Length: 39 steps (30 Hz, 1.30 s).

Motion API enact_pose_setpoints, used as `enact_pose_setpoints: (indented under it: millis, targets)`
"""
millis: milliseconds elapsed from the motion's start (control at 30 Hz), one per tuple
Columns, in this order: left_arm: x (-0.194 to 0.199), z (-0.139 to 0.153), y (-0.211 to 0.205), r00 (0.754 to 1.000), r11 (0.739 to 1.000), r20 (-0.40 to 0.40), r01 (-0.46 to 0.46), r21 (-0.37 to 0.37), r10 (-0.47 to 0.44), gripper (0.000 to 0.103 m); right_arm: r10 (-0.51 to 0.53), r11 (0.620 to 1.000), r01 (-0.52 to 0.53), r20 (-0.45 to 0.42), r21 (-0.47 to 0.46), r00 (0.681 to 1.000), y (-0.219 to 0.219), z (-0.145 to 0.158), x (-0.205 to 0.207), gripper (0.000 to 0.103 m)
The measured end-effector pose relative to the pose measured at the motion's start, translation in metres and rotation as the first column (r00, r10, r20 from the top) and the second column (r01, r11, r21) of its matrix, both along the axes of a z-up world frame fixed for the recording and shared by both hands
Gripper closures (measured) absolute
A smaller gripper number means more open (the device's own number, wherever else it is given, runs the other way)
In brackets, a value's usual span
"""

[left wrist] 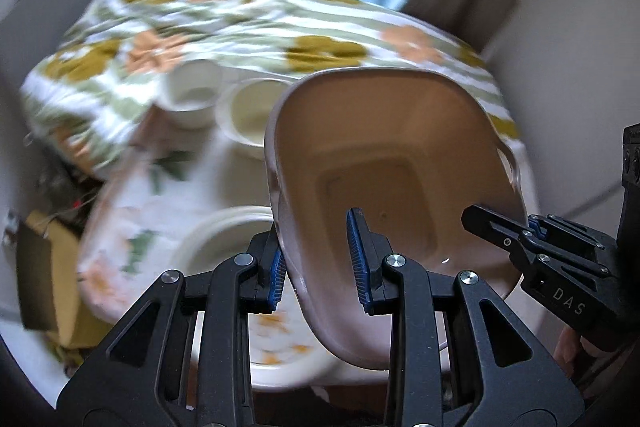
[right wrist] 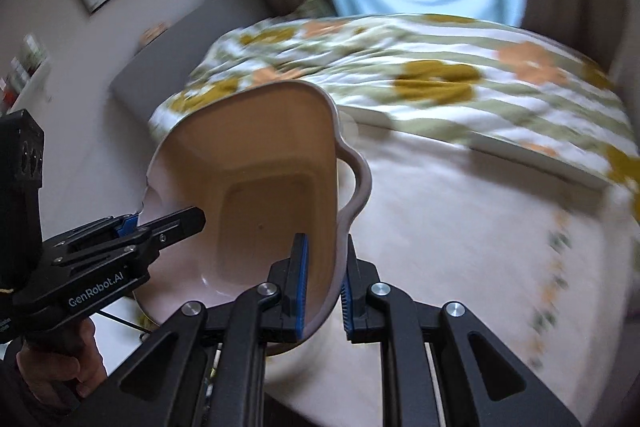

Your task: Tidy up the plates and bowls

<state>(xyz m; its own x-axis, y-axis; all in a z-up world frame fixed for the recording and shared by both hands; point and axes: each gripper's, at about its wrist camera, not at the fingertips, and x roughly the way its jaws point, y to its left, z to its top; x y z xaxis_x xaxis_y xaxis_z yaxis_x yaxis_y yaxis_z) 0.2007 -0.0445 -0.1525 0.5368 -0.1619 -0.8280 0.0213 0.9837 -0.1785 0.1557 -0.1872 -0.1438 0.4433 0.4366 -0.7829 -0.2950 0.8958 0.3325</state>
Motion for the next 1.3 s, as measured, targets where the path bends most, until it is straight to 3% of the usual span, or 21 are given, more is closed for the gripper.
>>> enact_pose_setpoints:
  millis: [200,333,533,733,1033,1300]
  targets:
    - [-0.008,-0.018,-0.083,0.983,0.984,-0.037,0.178,-0.029,-0.179,0.078,-0.192,0.981,0.192,-0.013,-0.026,0.981,-0.08,-0.008,-0.042,0.09]
    - [-0.009,-0.045,-0.133,0.959,0.963,-0.09,0.265,-0.048,-0.269,0.078,-0.293,0.955,0.291,-0.034,-0.057,0.956,-0.12,-0.023,-0.063,0.09]
    - [-0.009,-0.092,-0.179,0.928,0.94,-0.153,0.339,-0.039,-0.341,0.078,-0.386,0.922,0.38,-0.1,-0.079,0.917,-0.154,-0.07,-0.072,0.09]
    - [-0.007,-0.127,-0.189,0.917,0.936,-0.193,0.351,-0.03,-0.35,0.078,-0.415,0.91,0.406,-0.136,-0.087,0.9,-0.17,-0.108,-0.074,0.09]
    - [-0.004,-0.146,-0.201,0.902,0.926,-0.234,0.377,0.014,-0.364,0.077,-0.418,0.909,0.412,-0.145,-0.071,0.897,-0.174,-0.119,-0.082,0.09]
    - [-0.002,-0.156,-0.21,0.887,0.914,-0.265,0.403,0.043,-0.379,0.077,-0.447,0.89,0.456,-0.202,-0.002,0.872,-0.182,-0.126,-0.084,0.09]
